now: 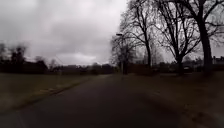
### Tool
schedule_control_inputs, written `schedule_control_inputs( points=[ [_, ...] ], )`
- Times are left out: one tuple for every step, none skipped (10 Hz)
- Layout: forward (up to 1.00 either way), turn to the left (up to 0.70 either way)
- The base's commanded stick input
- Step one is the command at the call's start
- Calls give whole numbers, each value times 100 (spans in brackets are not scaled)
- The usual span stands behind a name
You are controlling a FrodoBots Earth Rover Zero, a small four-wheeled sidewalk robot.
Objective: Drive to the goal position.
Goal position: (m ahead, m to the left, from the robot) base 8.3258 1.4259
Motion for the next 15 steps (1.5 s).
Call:
schedule_control_inputs(
  points=[
    [100, 40],
    [100, 0],
    [100, 0],
    [100, 0],
    [100, 0],
    [100, 0],
    [100, 0],
    [100, 0],
    [100, 0],
    [100, 0],
    [100, 0],
    [100, 0],
    [100, 0],
    [100, 0],
    [100, 0]
  ],
)
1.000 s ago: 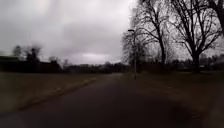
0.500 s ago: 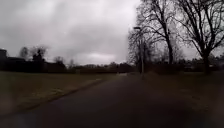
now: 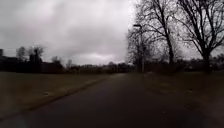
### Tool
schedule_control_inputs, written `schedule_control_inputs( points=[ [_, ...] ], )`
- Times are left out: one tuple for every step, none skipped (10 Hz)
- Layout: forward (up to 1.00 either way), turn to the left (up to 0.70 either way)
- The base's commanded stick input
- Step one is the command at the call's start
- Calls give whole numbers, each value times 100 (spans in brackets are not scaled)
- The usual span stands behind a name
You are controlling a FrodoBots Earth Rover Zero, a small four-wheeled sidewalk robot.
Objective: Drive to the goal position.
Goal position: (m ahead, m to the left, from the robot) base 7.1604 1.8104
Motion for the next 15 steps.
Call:
schedule_control_inputs(
  points=[
    [100, 0],
    [100, 0],
    [100, 0],
    [100, 0],
    [100, 0],
    [100, 0],
    [100, 0],
    [100, 0],
    [100, 0],
    [100, 0],
    [100, 0],
    [100, 0],
    [100, 0],
    [100, 0],
    [100, 0]
  ],
)
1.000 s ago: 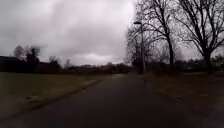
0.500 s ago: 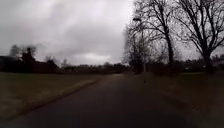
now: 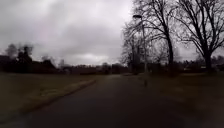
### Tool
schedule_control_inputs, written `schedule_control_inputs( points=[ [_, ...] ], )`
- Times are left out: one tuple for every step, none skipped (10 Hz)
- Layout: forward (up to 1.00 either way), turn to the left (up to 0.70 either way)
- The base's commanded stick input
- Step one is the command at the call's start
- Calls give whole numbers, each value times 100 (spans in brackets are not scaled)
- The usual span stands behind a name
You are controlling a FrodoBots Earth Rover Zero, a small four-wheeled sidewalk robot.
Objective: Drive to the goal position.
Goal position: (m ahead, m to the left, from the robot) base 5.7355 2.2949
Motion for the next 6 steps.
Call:
schedule_control_inputs(
  points=[
    [100, 0],
    [100, 0],
    [100, 0],
    [100, 0],
    [100, 0],
    [100, 0]
  ],
)
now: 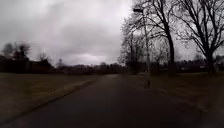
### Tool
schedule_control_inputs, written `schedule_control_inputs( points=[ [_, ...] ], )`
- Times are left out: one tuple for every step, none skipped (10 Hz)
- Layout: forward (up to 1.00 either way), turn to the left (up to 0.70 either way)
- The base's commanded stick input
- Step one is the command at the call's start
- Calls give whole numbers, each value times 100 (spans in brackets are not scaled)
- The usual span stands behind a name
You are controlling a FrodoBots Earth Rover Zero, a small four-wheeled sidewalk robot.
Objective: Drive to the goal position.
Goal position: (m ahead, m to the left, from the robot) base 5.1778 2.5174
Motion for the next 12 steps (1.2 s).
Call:
schedule_control_inputs(
  points=[
    [100, 0],
    [100, 0],
    [100, 0],
    [100, 0],
    [100, 0],
    [100, 0],
    [100, 0],
    [100, 0],
    [100, 0],
    [100, 0],
    [100, 0],
    [100, 0]
  ],
)
